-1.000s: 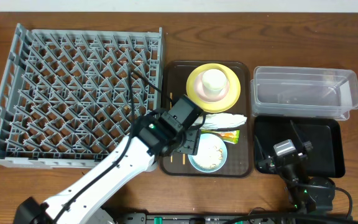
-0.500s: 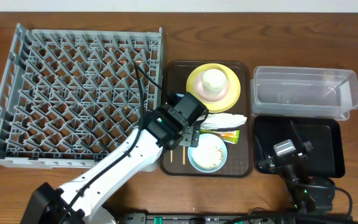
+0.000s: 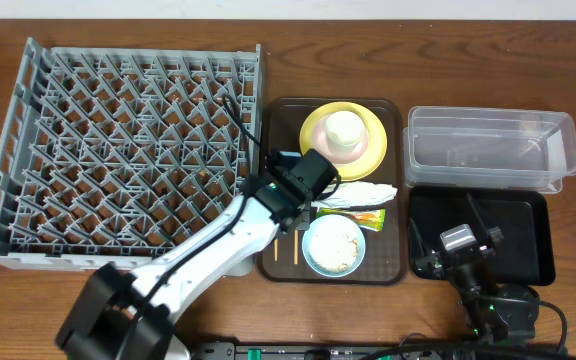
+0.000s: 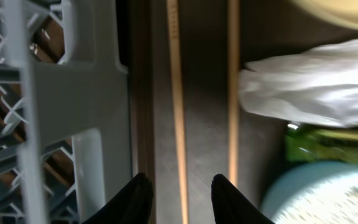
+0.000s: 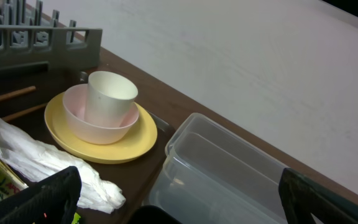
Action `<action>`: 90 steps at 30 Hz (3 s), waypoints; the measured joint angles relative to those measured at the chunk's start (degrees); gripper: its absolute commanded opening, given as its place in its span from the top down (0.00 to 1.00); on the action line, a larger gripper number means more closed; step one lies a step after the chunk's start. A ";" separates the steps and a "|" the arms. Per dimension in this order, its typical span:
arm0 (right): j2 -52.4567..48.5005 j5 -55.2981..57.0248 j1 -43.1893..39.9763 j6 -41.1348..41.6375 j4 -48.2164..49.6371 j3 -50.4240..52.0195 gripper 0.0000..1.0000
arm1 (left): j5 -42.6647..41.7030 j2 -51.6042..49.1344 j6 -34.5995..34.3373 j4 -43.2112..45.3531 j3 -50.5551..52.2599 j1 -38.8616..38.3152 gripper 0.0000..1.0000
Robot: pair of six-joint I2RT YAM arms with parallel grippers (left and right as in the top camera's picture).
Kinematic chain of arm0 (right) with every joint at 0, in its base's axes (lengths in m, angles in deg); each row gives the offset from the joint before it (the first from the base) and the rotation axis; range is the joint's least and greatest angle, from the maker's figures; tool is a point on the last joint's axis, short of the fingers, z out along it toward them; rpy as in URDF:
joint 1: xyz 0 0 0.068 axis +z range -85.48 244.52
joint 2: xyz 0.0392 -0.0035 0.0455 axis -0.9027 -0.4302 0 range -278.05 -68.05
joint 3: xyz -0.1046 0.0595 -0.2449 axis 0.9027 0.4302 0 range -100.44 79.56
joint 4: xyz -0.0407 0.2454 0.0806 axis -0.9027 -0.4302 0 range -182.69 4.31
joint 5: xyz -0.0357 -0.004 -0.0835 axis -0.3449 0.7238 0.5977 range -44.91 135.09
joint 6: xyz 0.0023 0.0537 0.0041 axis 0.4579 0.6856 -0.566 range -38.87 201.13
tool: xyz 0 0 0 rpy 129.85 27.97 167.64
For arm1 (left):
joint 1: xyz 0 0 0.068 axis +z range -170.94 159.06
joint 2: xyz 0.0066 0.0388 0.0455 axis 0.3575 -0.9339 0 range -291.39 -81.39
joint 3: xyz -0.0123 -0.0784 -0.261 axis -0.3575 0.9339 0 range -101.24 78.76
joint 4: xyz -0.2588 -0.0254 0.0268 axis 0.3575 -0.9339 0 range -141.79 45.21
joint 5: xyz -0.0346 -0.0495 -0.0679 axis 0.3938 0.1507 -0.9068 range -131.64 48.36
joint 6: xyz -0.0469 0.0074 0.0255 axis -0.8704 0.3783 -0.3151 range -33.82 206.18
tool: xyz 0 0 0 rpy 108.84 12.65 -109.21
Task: Sort waste into correct bins and load items into the dishwasher
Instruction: 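Move the left gripper over the tray toward the wooden chopsticks, then lower the left gripper and grasp one wooden chopstick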
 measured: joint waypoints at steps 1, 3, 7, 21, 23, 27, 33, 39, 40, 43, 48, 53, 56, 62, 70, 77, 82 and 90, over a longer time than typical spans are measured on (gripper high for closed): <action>0.00 0.00 0.00 0.00 0.00 0.00 0.01 | 0.42 -0.94 -0.24 0.39 0.07 0.00 0.64; 0.00 0.00 0.00 0.00 0.00 0.00 0.01 | 1.16 -3.21 -0.70 1.46 0.13 0.00 0.66; 0.00 0.00 0.00 0.00 0.00 0.00 0.01 | 1.99 -6.99 -0.96 2.99 0.15 0.00 0.69; 0.00 0.00 0.00 0.00 0.00 0.00 0.01 | 2.60 -9.77 -1.20 7.23 0.52 0.00 0.73; 0.00 0.00 0.00 0.00 0.00 0.00 0.01 | 2.62 -9.77 -1.20 8.31 0.76 0.00 0.73; 0.00 0.00 0.00 0.00 0.00 0.00 0.01 | 3.04 -9.77 -1.22 8.70 1.44 0.00 0.74; 0.00 0.00 0.00 0.00 0.00 0.00 0.01 | 4.92 -9.77 -1.84 9.42 1.62 0.00 0.74; 0.00 0.00 0.00 0.00 0.00 0.00 0.01 | 5.18 -9.77 -2.27 9.60 1.62 0.00 0.75; 0.00 0.00 0.00 0.00 0.00 0.00 0.01 | 5.22 -9.77 -2.27 9.62 1.62 0.00 0.77; 0.00 0.00 0.00 0.00 0.00 0.00 0.01 | 5.57 -9.77 -2.40 9.77 1.62 0.00 0.78; 0.00 0.00 0.00 0.00 0.00 0.00 0.01 | 6.49 -9.77 -3.23 10.86 2.08 0.00 0.78; 0.00 0.00 0.00 0.00 0.00 0.00 0.01 | 7.48 -9.77 -3.78 12.02 3.65 0.00 0.78; 0.00 0.00 0.00 0.00 0.00 0.00 0.01 | 7.72 -9.77 -3.87 13.46 4.52 0.00 0.78; 0.00 0.00 0.00 0.00 0.00 0.00 0.01 | 7.65 -9.77 -5.40 14.93 5.81 0.00 0.78; 0.00 0.00 0.00 0.02 0.00 0.00 0.01 | 6.36 -9.77 -6.51 16.22 6.43 0.00 0.86; 0.00 0.00 0.00 0.00 0.00 0.00 0.01 | 4.55 -9.88 -6.54 17.07 6.64 0.00 0.85; 0.00 0.00 0.00 0.02 0.00 0.00 0.01 | 3.43 -10.38 -6.56 17.66 6.67 0.02 0.85; 0.00 0.00 0.00 0.00 0.00 0.00 0.01 | 3.39 -10.47 -6.54 18.56 6.67 0.00 0.92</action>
